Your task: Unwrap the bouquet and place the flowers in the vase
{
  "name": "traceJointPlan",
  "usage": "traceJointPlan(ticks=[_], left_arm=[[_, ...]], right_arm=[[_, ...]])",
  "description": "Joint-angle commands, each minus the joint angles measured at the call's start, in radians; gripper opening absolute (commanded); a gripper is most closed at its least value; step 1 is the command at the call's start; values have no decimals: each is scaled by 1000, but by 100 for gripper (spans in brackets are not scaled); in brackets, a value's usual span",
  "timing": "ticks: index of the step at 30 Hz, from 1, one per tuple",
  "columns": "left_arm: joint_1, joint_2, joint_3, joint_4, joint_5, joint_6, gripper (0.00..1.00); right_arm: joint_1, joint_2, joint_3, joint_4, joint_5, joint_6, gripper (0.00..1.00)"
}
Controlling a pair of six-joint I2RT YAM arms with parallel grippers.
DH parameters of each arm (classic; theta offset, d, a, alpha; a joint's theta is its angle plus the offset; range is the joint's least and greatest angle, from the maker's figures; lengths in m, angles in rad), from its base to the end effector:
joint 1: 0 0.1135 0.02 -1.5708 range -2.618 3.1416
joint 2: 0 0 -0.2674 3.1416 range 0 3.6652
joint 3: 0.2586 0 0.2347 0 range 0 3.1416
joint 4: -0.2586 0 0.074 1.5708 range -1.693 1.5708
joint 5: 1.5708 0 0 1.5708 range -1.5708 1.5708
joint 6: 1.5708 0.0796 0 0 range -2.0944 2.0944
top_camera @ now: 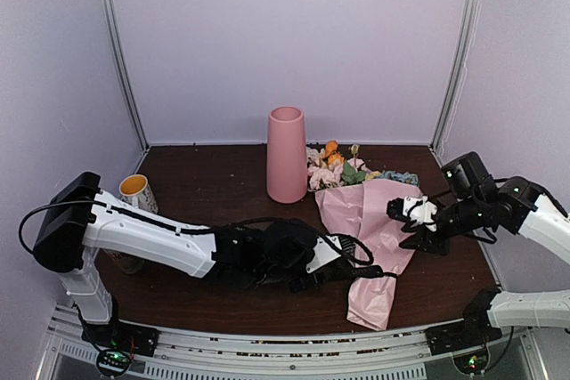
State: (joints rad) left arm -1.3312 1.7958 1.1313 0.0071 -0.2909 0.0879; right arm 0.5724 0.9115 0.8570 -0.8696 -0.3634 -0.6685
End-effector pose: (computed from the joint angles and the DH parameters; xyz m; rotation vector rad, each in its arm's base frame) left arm 0.1205 -0.3970 0.1897 1.3223 1.7845 -0.3701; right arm 0.1322 0.1188 0.2540 -1.5476 1.9062 0.4103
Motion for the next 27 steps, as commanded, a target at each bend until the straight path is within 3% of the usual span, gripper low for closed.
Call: traceJointPlan(ticks=[1,9,21,27], left_arm=[[56,53,86,30,86,-17,60],[88,114,144,51,82,-86,82],[90,63,63,60,50,-129,81],[90,58,56,64,56,-150,77]], right_arm=[[16,8,-95,-70,34,-124,28],[82,75,-137,54,111,-71,29],[163,161,-158,91,83,-56,33],[198,232,-159,113,87,-47,27]])
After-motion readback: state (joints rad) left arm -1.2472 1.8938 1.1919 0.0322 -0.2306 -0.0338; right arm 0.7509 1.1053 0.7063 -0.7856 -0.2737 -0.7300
